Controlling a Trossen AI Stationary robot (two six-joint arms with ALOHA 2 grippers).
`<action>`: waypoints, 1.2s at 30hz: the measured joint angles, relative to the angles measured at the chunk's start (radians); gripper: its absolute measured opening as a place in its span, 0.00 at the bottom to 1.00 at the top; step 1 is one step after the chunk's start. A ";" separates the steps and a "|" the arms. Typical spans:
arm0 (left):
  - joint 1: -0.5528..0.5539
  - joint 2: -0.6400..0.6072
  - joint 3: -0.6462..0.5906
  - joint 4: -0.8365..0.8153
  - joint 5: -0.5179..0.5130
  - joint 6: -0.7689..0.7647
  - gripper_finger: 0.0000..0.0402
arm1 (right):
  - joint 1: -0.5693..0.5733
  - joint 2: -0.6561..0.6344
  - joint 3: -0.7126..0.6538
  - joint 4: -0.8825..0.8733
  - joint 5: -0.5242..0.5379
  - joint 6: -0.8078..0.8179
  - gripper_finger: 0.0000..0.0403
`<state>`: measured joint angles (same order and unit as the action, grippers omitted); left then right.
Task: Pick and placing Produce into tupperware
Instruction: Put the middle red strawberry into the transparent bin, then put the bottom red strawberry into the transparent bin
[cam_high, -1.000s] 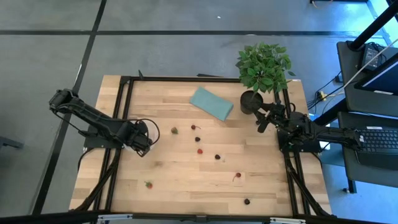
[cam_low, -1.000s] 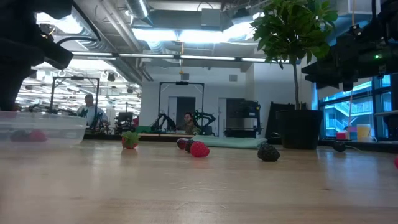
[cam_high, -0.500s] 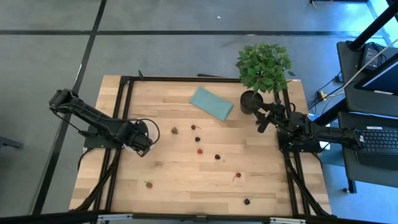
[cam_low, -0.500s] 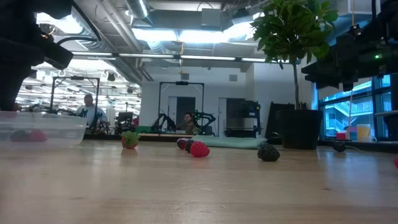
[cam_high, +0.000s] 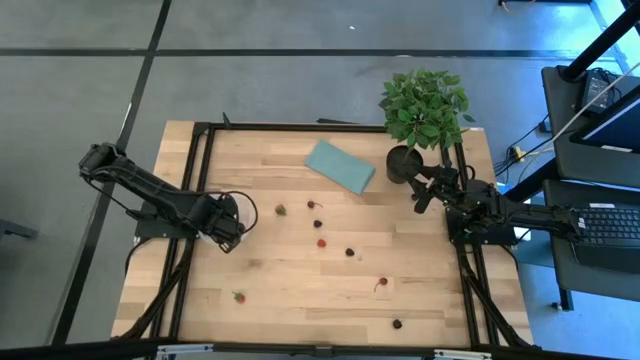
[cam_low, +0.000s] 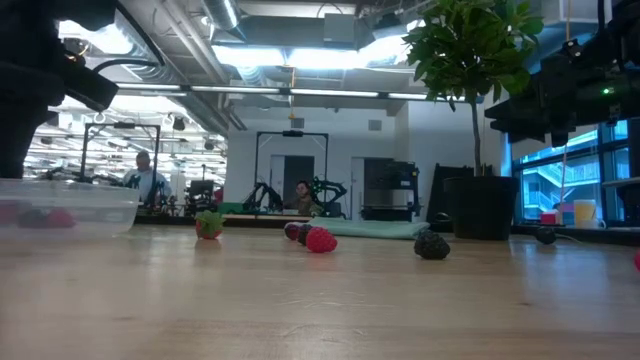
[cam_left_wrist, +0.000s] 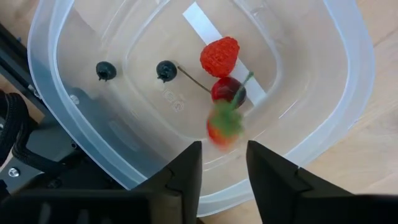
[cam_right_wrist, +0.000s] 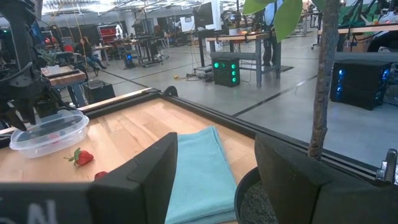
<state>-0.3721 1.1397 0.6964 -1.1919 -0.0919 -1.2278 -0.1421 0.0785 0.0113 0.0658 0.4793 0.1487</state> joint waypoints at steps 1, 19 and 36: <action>0.000 0.000 0.000 0.000 0.000 0.000 0.31 | 0.000 0.000 0.000 0.000 0.000 0.000 0.54; 0.000 0.000 0.000 0.000 0.000 0.019 0.37 | 0.000 0.000 0.000 0.000 0.000 0.000 0.54; -0.145 -0.001 0.158 0.331 0.034 0.727 0.37 | 0.000 0.000 0.000 0.000 0.000 0.003 0.54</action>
<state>-0.5170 1.1385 0.8543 -0.8612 -0.0578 -0.5004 -0.1417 0.0784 0.0113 0.0658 0.4789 0.1516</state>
